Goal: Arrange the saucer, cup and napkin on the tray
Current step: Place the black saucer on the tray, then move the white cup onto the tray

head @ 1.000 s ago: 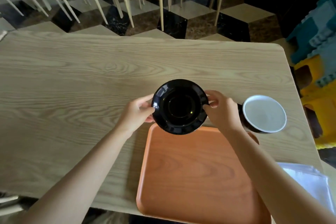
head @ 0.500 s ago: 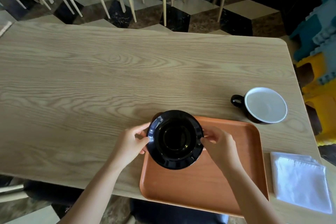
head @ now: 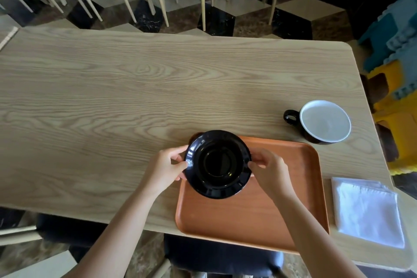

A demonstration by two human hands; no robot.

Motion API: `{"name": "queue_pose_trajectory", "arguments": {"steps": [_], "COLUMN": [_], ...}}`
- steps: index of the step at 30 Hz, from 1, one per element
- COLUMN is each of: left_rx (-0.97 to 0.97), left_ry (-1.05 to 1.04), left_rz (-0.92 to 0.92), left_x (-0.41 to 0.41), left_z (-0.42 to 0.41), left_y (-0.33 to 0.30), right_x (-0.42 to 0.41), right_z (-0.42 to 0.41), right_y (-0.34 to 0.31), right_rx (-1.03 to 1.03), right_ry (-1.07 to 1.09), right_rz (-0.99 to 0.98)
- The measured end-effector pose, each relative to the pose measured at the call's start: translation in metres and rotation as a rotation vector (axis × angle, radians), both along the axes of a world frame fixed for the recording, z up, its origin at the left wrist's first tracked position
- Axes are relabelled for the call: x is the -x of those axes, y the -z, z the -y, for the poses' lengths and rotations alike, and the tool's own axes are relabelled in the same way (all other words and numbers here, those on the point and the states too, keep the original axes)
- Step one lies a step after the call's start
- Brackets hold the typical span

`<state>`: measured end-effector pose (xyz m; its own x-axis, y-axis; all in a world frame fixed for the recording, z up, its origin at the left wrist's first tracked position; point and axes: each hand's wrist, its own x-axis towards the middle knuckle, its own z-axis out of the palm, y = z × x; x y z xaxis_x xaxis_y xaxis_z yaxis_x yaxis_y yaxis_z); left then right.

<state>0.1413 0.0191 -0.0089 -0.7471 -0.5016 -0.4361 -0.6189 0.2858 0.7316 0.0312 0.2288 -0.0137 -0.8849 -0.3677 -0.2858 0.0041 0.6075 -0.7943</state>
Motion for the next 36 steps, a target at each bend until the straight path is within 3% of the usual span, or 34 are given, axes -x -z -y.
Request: {"name": "queue_pose_trajectory", "arguments": {"steps": [5, 9, 12, 16, 21, 24, 28, 36], "left_rx": [-0.022, 0.253, 0.459, 0.679, 0.858, 0.879, 0.849, 0.705], "left_ry": [0.021, 0.07, 0.134, 0.351, 0.66, 0.809, 0.843, 0.755], "left_rz": [0.04, 0.075, -0.07, -0.392, -0.516, -0.441, -0.315, -0.429], "left_x": [0.003, 0.007, 0.022, 0.057, 0.12, 0.153, 0.176, 0.189], "left_z": [0.0, -0.005, -0.029, -0.069, -0.114, -0.133, -0.145, -0.148], "left_y": [-0.011, -0.031, -0.045, -0.049, -0.033, -0.016, -0.005, -0.006], "right_x": [0.004, 0.009, 0.016, 0.044, 0.092, 0.109, 0.118, 0.125], "right_z": [-0.004, -0.019, -0.044, -0.093, -0.131, -0.137, -0.14, -0.143], "right_y": [-0.013, -0.03, -0.046, -0.054, -0.038, -0.026, -0.013, -0.012], "right_rx": [-0.041, -0.096, -0.111, -0.332, -0.561, -0.597, -0.519, -0.377], "right_ry": [-0.087, -0.145, -0.153, -0.155, -0.234, -0.246, -0.227, -0.181], "right_rz": [0.012, -0.071, -0.247, -0.581, -0.632, -0.551, -0.494, -0.548]}}
